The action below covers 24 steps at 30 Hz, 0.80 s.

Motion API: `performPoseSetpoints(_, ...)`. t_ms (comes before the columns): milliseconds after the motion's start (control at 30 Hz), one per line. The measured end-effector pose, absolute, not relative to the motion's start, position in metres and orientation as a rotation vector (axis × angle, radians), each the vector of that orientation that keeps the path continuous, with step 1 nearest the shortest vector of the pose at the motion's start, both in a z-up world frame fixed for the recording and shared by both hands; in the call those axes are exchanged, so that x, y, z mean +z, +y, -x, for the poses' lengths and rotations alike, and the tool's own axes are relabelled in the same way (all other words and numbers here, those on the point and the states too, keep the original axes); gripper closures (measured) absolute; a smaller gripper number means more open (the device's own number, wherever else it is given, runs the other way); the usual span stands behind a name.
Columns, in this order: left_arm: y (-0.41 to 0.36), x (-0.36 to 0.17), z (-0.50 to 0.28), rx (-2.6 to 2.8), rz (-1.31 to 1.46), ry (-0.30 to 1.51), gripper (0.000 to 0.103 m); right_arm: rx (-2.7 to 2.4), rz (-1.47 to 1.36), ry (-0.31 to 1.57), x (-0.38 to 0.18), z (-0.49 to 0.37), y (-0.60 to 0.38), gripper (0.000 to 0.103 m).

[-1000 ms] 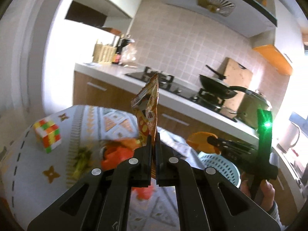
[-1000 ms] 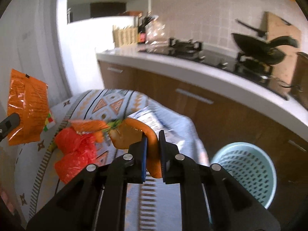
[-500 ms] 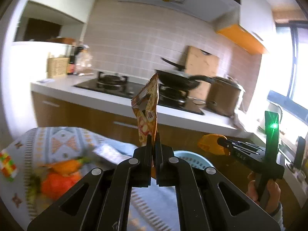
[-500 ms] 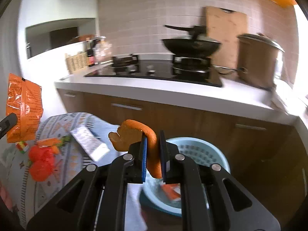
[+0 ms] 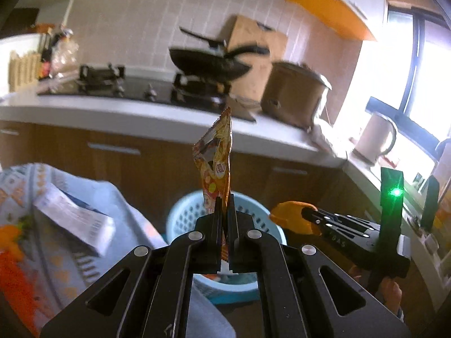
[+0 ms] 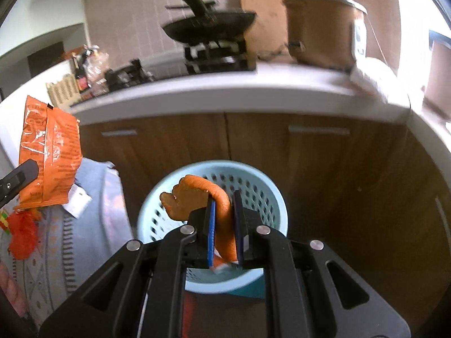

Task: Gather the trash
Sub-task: 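Drop the orange wrapper into the blue basket with the right tool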

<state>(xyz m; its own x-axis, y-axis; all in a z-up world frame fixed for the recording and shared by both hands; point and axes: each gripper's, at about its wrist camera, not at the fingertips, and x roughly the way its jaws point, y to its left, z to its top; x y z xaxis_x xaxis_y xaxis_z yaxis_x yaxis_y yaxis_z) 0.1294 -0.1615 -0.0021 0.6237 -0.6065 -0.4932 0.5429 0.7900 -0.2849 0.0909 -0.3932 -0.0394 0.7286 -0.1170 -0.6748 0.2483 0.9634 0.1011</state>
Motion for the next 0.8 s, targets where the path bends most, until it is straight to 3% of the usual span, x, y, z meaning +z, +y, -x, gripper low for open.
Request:
performPoseSetpoints(267, -0.206, -0.067, -0.16, -0.706, 0.109, 0.797, 0.099, -0.231, -0.217, 0.877, -0.098, -0.108, -0.405, 0.092)
performPoseSetpoints(367, -0.212, -0.082, -0.167, -0.695, 0.106, 0.852, 0.075, -0.209, -0.23, 0.937, -0.114, -0.116, -0.405, 0.082)
performPoseSetpoints(400, -0.212, -0.085, -0.167, -0.683, 0.103, 0.856, 0.064, -0.21, -0.231, 0.943, -0.116, -0.116, -0.406, 0.07)
performPoseSetpoints(433, -0.212, -0.087, -0.168, -0.674, 0.095, 0.854, 0.058, -0.213, -0.229, 0.939, -0.117, -0.116, -0.406, 0.047)
performPoseSetpoints(467, -0.211, -0.088, -0.168, -0.664, 0.082, 0.851, 0.056, -0.224, -0.225, 0.919, -0.114, -0.113, -0.406, 0.036)
performPoseSetpoints(500, -0.209, -0.089, -0.168, -0.655, 0.074, 0.853, 0.051, -0.23, -0.227, 0.895, -0.111, -0.11, -0.407, 0.032)
performPoseSetpoints(800, -0.183, -0.074, -0.158, -0.578, 0.074, 0.805, 0.043, -0.21, -0.254, 0.822, -0.089, -0.104, -0.405, 0.032)
